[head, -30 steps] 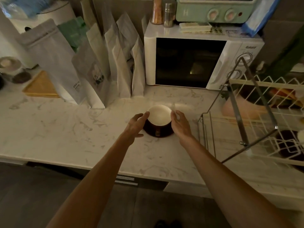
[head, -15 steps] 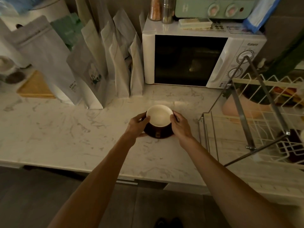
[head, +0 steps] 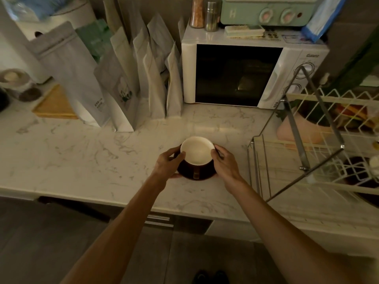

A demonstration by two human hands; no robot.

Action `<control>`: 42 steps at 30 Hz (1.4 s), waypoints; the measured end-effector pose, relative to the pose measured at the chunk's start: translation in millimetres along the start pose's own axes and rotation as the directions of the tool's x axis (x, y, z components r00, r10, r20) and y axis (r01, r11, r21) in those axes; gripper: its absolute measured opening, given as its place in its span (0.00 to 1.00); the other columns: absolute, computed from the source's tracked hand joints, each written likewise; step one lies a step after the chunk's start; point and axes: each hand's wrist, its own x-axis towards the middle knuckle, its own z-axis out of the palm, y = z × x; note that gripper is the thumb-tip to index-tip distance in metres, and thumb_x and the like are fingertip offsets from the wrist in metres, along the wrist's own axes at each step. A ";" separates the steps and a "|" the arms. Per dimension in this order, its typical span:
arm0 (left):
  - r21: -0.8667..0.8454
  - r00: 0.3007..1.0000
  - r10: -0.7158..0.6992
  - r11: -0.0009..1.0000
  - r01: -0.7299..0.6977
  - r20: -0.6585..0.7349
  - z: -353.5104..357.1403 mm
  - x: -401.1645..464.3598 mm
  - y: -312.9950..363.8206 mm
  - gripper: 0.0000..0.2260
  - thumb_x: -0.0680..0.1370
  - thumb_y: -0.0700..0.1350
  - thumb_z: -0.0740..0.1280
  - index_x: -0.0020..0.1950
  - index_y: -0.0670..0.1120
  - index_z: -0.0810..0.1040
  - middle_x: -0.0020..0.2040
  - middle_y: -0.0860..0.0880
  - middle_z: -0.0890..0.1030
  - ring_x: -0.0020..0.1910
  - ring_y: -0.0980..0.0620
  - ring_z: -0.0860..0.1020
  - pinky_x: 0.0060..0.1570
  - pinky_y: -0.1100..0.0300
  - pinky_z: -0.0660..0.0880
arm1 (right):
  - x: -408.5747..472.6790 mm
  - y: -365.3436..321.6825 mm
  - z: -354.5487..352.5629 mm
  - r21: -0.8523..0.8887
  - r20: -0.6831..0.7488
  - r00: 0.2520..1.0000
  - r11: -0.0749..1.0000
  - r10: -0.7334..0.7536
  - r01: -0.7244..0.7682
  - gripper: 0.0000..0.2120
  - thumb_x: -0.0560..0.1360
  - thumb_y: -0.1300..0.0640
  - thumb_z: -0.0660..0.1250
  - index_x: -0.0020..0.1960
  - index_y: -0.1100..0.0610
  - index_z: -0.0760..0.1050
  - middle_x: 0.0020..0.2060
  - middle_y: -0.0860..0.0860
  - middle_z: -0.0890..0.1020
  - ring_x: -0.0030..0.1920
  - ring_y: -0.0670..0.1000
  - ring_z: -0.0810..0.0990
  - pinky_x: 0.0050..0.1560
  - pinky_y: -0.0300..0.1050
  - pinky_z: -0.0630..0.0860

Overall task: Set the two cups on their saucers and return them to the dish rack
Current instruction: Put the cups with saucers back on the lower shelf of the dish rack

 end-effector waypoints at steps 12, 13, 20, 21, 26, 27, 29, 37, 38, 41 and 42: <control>-0.025 0.998 0.013 1.000 -0.015 -0.065 -10.2 -65.0 -19.2 0.18 0.76 0.48 0.69 0.66 0.51 0.74 0.61 0.39 0.78 0.60 0.42 0.77 0.44 0.50 0.83 | -54.5 1.8 -11.9 -0.005 0.096 0.993 0.998 -0.063 0.063 0.19 0.80 0.47 0.60 0.71 0.47 0.71 0.68 0.49 0.75 0.67 0.53 0.74 0.63 0.57 0.77; -0.031 0.997 0.021 0.999 -0.024 -0.075 -9.1 -71.3 -20.0 0.18 0.76 0.48 0.69 0.66 0.51 0.75 0.60 0.40 0.79 0.59 0.43 0.78 0.43 0.53 0.82 | -58.7 2.1 -14.1 0.002 0.107 0.993 0.999 -0.054 0.054 0.20 0.80 0.46 0.60 0.71 0.47 0.70 0.68 0.50 0.75 0.67 0.53 0.74 0.62 0.58 0.77; -0.059 0.989 0.035 0.997 -0.044 -0.146 6.0 -126.0 -37.5 0.17 0.77 0.46 0.69 0.65 0.52 0.75 0.51 0.45 0.79 0.57 0.45 0.78 0.42 0.56 0.81 | -96.4 13.6 -35.3 -0.007 0.178 0.979 0.995 -0.096 0.099 0.19 0.80 0.47 0.61 0.71 0.47 0.71 0.67 0.50 0.76 0.66 0.53 0.74 0.62 0.57 0.77; -0.059 0.988 0.033 0.997 -0.043 -0.154 8.7 -133.7 -41.3 0.17 0.76 0.46 0.69 0.65 0.52 0.74 0.50 0.46 0.79 0.57 0.44 0.78 0.43 0.56 0.81 | -102.7 15.9 -39.9 -0.009 0.191 0.976 0.994 -0.104 0.107 0.19 0.80 0.47 0.61 0.70 0.47 0.71 0.67 0.50 0.76 0.66 0.53 0.74 0.62 0.57 0.77; -0.027 0.985 0.024 0.999 -0.029 -0.173 27.3 -176.1 -55.8 0.18 0.76 0.48 0.69 0.65 0.54 0.73 0.52 0.46 0.78 0.56 0.45 0.79 0.45 0.56 0.80 | -134.8 29.2 -67.5 -0.010 0.250 0.960 0.991 -0.124 0.130 0.18 0.80 0.47 0.61 0.69 0.45 0.72 0.64 0.49 0.77 0.63 0.53 0.76 0.57 0.58 0.80; -0.014 0.985 0.032 0.999 -0.035 -0.168 31.5 -184.1 -58.5 0.18 0.76 0.49 0.69 0.66 0.54 0.73 0.52 0.46 0.78 0.55 0.45 0.79 0.45 0.56 0.80 | -140.7 32.1 -74.1 -0.008 0.256 0.959 0.992 -0.122 0.129 0.18 0.80 0.47 0.61 0.69 0.44 0.72 0.63 0.49 0.78 0.63 0.53 0.77 0.57 0.58 0.80; 0.001 0.987 0.039 0.999 -0.040 -0.155 40.9 -199.5 -63.5 0.20 0.76 0.49 0.69 0.67 0.53 0.73 0.54 0.46 0.78 0.55 0.46 0.79 0.45 0.56 0.80 | -152.0 37.6 -88.4 0.000 0.275 0.953 0.991 -0.125 0.130 0.17 0.80 0.47 0.61 0.69 0.45 0.72 0.61 0.48 0.78 0.62 0.52 0.76 0.57 0.58 0.80; 0.002 0.996 0.075 0.997 -0.075 -0.041 91.8 -247.7 -76.1 0.18 0.75 0.50 0.69 0.64 0.57 0.71 0.59 0.45 0.77 0.54 0.47 0.80 0.36 0.63 0.80 | -188.9 65.1 -154.7 -0.015 0.284 0.947 0.987 -0.152 0.163 0.18 0.81 0.47 0.61 0.70 0.46 0.71 0.58 0.44 0.75 0.61 0.49 0.74 0.58 0.55 0.80; 0.000 0.996 0.081 0.997 -0.081 -0.027 98.9 -251.7 -76.1 0.19 0.75 0.50 0.69 0.64 0.57 0.71 0.58 0.45 0.77 0.53 0.48 0.80 0.35 0.65 0.80 | -191.8 68.4 -163.9 -0.015 0.279 0.948 0.987 -0.150 0.161 0.18 0.81 0.47 0.61 0.70 0.46 0.71 0.57 0.44 0.75 0.60 0.49 0.74 0.59 0.55 0.80; 0.031 0.995 0.102 0.994 -0.102 -0.001 122.9 -256.9 -75.7 0.20 0.75 0.52 0.69 0.66 0.58 0.70 0.55 0.49 0.77 0.51 0.51 0.79 0.31 0.70 0.77 | -197.1 77.1 -191.9 -0.022 0.253 0.954 0.985 -0.160 0.171 0.17 0.81 0.47 0.61 0.68 0.44 0.72 0.56 0.44 0.76 0.59 0.48 0.76 0.57 0.54 0.81; 0.052 0.994 0.108 0.993 -0.108 0.007 131.7 -257.9 -74.3 0.20 0.75 0.52 0.69 0.65 0.58 0.70 0.54 0.50 0.76 0.52 0.51 0.79 0.31 0.70 0.77 | -197.7 80.1 -201.0 -0.028 0.239 0.958 0.985 -0.158 0.170 0.16 0.81 0.47 0.61 0.68 0.44 0.72 0.56 0.44 0.77 0.58 0.48 0.76 0.57 0.54 0.81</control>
